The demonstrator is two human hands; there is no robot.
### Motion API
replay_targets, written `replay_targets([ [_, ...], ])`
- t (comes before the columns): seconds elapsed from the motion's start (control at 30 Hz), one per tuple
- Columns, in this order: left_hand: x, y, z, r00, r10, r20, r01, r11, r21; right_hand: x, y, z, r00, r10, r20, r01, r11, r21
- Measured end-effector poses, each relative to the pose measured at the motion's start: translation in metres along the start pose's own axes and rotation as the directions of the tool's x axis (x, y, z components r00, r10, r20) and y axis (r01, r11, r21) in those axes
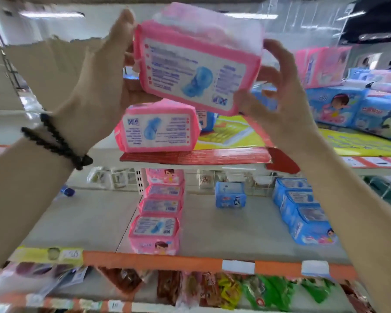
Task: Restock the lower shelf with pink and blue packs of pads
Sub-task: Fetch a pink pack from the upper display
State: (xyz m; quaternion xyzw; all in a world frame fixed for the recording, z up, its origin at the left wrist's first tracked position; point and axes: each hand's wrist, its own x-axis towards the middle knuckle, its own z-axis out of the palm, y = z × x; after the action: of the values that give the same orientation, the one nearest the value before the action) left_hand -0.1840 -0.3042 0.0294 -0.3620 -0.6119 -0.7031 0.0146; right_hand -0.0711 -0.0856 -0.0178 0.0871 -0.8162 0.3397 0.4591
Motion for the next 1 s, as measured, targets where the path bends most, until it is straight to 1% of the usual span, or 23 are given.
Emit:
replay_targets([
  [0.1, -0.014, 0.006, 0.02, 0.999, -0.036, -0.012, 0.035, 0.998, -0.047, -0.012, 0.006, -0.024, 0.995, -0.085, 0.061, 0.084, 0.996, 0.015],
  [0.2, -0.042, -0.003, 0.036, 0.992, -0.12, 0.029, 0.122, 0.988, -0.099, -0.039, 0.01, -0.049, 0.98, -0.136, 0.144, 0.125, 0.989, 0.082],
  [0.3, -0.077, -0.019, 0.052, 0.981, -0.182, 0.062, 0.19, 0.97, -0.149, -0.068, 0.016, -0.07, 0.972, -0.132, 0.192, 0.112, 0.988, 0.107],
  [0.43, -0.121, -0.031, 0.073, 0.963, -0.159, 0.218, 0.207, 0.954, -0.219, -0.112, 0.022, -0.093, 0.966, -0.118, 0.23, 0.101, 0.991, 0.085],
  [0.5, -0.141, -0.042, 0.081, 0.958, -0.184, 0.218, 0.232, 0.948, -0.218, -0.137, 0.023, -0.102, 0.961, -0.086, 0.264, 0.063, 0.994, 0.092],
  [0.57, -0.162, -0.06, 0.087, 0.95, -0.251, 0.187, 0.286, 0.938, -0.196, -0.163, 0.024, -0.111, 0.949, 0.0, 0.315, -0.034, 0.994, 0.104],
  [0.63, -0.185, -0.076, 0.094, 0.937, -0.3, 0.181, 0.331, 0.927, -0.176, -0.189, 0.027, -0.117, 0.916, 0.086, 0.392, -0.147, 0.98, 0.13],
  [0.7, -0.21, -0.089, 0.103, 0.925, -0.347, 0.155, 0.372, 0.909, -0.186, -0.215, 0.032, -0.12, 0.869, 0.14, 0.475, -0.283, 0.927, 0.244],
  [0.77, -0.233, -0.101, 0.112, 0.925, -0.363, 0.111, 0.376, 0.914, -0.152, -0.238, 0.036, -0.121, 0.82, 0.232, 0.523, -0.48, 0.777, 0.408],
  [0.8, -0.243, -0.107, 0.117, 0.927, -0.365, 0.083, 0.372, 0.923, -0.102, -0.248, 0.037, -0.12, 0.784, 0.295, 0.546, -0.571, 0.687, 0.448],
  [0.83, -0.253, -0.113, 0.121, 0.928, -0.367, 0.064, 0.369, 0.929, -0.036, -0.258, 0.038, -0.119, 0.741, 0.365, 0.564, -0.647, 0.614, 0.452],
  [0.87, -0.263, -0.119, 0.126, 0.925, -0.375, 0.059, 0.375, 0.927, 0.027, -0.268, 0.039, -0.115, 0.693, 0.438, 0.572, -0.708, 0.563, 0.427],
  [0.9, -0.273, -0.126, 0.13, 0.917, -0.393, 0.066, 0.39, 0.919, 0.062, -0.278, 0.04, -0.11, 0.652, 0.505, 0.566, -0.751, 0.533, 0.389],
  [0.93, -0.281, -0.131, 0.135, 0.907, -0.413, 0.078, 0.408, 0.91, 0.07, -0.286, 0.039, -0.105, 0.632, 0.554, 0.542, -0.77, 0.531, 0.354],
  [1.0, -0.293, -0.14, 0.143, 0.885, -0.456, 0.091, 0.452, 0.89, 0.064, -0.301, 0.036, -0.096, 0.643, 0.615, 0.456, -0.764, 0.554, 0.33],
])
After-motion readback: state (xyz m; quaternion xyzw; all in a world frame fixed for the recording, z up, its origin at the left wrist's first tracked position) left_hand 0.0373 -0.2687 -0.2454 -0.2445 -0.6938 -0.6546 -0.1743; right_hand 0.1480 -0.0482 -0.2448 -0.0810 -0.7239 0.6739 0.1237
